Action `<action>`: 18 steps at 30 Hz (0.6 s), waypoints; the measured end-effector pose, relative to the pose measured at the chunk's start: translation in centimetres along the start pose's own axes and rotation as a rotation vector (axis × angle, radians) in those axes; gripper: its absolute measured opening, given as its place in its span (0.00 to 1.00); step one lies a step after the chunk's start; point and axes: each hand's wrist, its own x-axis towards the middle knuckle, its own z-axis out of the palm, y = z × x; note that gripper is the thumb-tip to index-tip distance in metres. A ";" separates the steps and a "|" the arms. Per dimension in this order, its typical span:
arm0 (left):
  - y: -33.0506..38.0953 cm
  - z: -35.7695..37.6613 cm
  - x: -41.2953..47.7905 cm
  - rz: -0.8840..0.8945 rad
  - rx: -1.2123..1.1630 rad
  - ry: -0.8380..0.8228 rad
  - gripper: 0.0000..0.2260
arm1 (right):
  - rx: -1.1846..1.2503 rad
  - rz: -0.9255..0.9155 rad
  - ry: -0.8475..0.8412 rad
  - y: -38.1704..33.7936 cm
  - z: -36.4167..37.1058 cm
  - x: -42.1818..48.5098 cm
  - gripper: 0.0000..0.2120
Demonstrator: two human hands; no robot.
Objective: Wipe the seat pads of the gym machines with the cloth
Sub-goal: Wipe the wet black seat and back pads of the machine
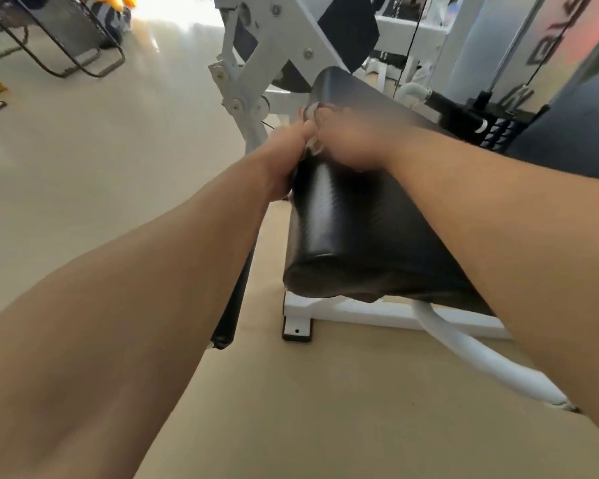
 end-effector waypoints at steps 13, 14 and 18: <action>-4.7 0.5 -9.1 0.025 -0.135 -0.038 0.25 | -0.040 0.215 -0.082 -4.6 1.5 -10.2 0.31; -5.2 0.8 -9.5 0.020 -0.163 -0.042 0.25 | -0.037 0.221 -0.112 -4.9 1.3 -10.5 0.31; -4.9 0.7 -6.6 0.024 -0.188 -0.080 0.25 | -0.054 0.205 -0.105 -5.0 0.3 -7.5 0.33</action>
